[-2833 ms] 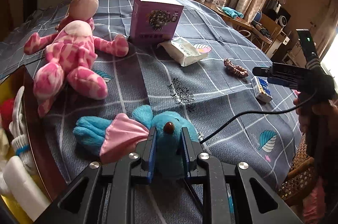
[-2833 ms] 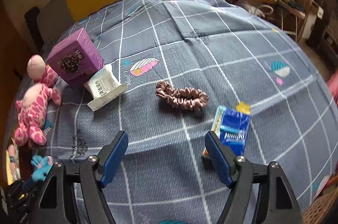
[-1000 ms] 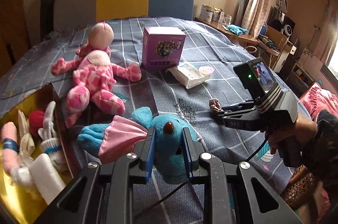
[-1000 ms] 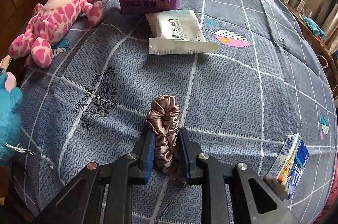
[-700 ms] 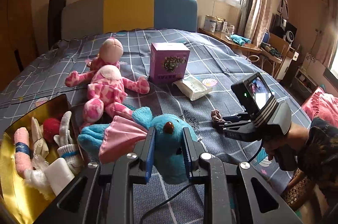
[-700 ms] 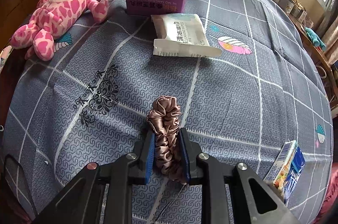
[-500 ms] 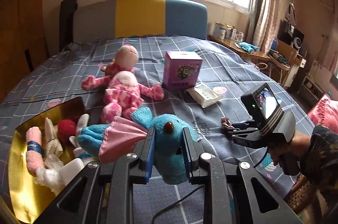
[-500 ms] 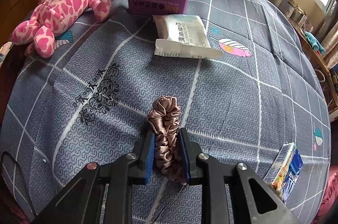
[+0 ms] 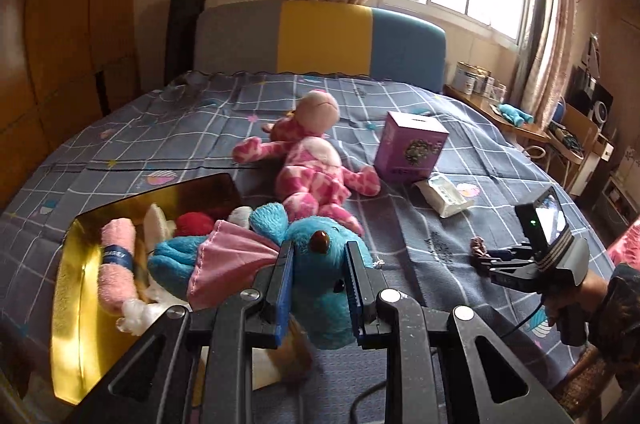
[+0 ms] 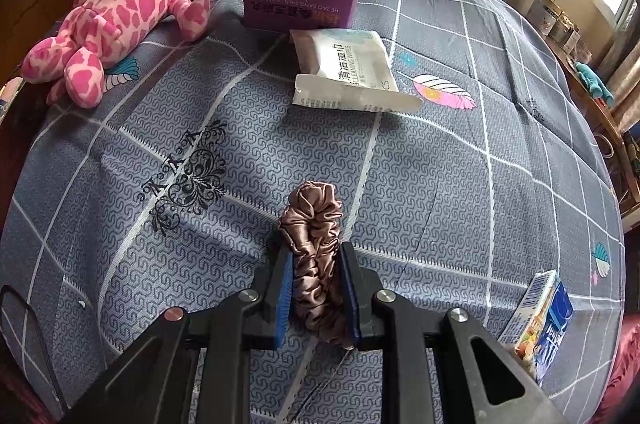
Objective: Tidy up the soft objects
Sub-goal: 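Carry the blue plush toy into the gold box and open the left tool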
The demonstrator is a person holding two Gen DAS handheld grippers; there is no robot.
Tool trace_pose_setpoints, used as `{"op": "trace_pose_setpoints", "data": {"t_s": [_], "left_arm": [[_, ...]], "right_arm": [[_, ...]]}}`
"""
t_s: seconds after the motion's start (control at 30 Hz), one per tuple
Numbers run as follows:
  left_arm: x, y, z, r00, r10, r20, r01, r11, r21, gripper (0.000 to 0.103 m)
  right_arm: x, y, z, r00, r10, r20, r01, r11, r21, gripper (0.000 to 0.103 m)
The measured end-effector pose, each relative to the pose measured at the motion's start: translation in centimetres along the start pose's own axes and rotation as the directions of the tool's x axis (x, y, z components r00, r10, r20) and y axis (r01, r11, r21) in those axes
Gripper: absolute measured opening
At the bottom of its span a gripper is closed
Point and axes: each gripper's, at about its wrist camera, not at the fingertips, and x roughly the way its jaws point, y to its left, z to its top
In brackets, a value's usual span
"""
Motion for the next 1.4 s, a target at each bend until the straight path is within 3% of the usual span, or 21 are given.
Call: {"op": "trace_pose_setpoints", "data": {"t_s": [0.43,0.9,1.1,1.3,1.4], "left_arm": [[-0.6,6.0,-1.4,0.992,0.126,-0.031,-0.128,0.989,-0.075,0.024],[-1.4,14.6,-4.2,0.97,0.219,-0.102,-0.235,0.954,-0.187,0.024],[-1.7,17.2,-5.8,0.981,0.163,-0.11,-0.178,0.973,-0.149,0.024],[-0.2,16.9,-7.0,0.974,0.137,-0.183,-0.15,0.987,-0.063,0.024],[0.9,17.0,-7.6,0.967,0.139,-0.214,-0.155,0.986,-0.061,0.032]], "right_arm": [[-0.1,0.1,-0.2,1.0,-0.006,0.004,0.006,1.0,-0.01,0.023],[-0.3,0.3,-0.2,1.0,-0.013,0.005,0.013,1.0,-0.016,0.023],[-0.3,0.3,-0.2,1.0,-0.018,0.006,0.018,1.0,-0.022,0.022],[-0.3,0.6,-0.2,1.0,-0.024,0.007,0.024,0.999,-0.027,0.022],[-0.3,0.7,-0.2,1.0,-0.026,0.007,0.026,0.999,-0.027,0.022]]}}
